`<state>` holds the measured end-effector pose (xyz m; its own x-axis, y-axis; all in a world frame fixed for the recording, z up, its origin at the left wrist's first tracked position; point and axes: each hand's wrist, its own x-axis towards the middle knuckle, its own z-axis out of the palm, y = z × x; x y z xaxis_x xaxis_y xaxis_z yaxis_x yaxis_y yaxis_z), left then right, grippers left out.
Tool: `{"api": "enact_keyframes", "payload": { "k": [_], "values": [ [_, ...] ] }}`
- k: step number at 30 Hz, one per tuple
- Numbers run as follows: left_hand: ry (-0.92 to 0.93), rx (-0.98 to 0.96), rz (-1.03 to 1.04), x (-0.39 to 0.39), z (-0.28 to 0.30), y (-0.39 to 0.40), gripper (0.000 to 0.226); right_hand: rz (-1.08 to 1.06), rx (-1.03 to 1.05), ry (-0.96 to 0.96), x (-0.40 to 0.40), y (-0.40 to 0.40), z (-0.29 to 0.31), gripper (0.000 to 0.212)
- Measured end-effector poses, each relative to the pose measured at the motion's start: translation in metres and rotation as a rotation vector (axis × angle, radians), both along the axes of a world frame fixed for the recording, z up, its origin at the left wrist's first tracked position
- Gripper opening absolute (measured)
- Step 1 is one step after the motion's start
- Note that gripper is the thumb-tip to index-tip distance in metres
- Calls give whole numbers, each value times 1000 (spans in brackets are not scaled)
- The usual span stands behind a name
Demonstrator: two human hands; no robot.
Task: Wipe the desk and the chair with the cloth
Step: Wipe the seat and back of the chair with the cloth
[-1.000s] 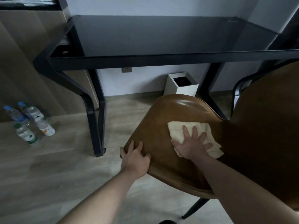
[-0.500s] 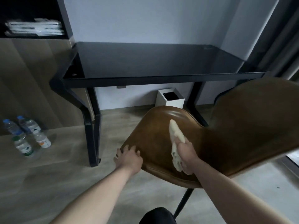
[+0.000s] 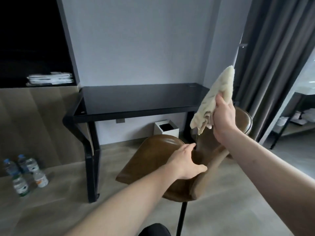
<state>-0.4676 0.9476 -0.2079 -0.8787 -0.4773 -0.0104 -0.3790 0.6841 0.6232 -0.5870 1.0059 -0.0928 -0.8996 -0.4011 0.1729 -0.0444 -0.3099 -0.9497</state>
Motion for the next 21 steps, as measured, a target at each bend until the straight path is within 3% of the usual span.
{"api": "enact_keyframes", "payload": {
  "k": [2,6,9,16,21],
  "values": [
    [-12,-43,-15,-25,7,23,97,-66,-15,57,-9,16,17,39],
    [-23,-177,39,-60,11,52,66,-158,-8,148,-24,43,34,26],
    [-53,-236,52,-68,10,55,60,-227,-12,209,-30,62,40,17],
    [-43,-289,29,-37,8,37,60,-357,126,457,-23,101,26,32],
    [-17,-273,25,12,9,11,51,-266,356,613,3,101,-25,49]
  ]
}}
